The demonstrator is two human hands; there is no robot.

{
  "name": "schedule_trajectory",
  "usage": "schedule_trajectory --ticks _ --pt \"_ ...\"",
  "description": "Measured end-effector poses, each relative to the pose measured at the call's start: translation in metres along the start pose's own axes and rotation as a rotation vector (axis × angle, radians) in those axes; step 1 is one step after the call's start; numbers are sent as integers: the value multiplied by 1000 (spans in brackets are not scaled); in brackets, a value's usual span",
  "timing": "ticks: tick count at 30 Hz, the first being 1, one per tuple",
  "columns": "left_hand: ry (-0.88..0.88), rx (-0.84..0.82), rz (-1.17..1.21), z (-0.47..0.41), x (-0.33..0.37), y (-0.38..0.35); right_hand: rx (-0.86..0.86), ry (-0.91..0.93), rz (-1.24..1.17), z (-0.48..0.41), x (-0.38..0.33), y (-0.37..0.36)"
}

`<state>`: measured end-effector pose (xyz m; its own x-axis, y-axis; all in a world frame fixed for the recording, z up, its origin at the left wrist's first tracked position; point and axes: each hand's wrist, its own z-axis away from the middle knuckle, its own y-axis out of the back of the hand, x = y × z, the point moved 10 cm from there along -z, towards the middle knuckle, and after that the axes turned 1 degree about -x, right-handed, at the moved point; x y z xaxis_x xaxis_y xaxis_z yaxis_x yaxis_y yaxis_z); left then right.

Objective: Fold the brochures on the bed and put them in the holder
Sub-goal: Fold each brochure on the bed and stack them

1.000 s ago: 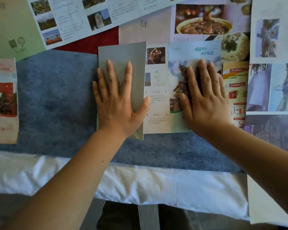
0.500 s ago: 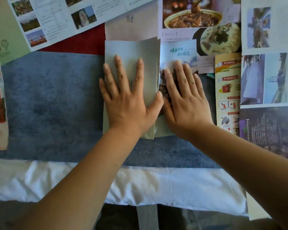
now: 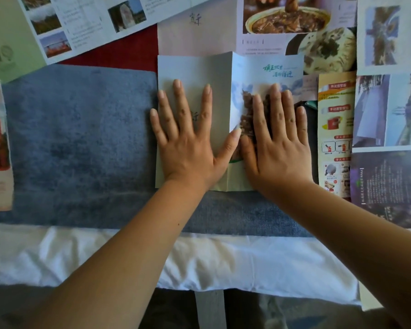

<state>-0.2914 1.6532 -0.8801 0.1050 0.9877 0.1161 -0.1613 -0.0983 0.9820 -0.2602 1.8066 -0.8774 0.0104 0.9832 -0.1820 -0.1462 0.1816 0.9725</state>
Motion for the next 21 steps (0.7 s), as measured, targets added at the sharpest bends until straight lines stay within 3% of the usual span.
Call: schedule_trajectory --ticks 21 --pt "29 49 -47 8 -98 19 24 35 -30 -12 -90 -18"
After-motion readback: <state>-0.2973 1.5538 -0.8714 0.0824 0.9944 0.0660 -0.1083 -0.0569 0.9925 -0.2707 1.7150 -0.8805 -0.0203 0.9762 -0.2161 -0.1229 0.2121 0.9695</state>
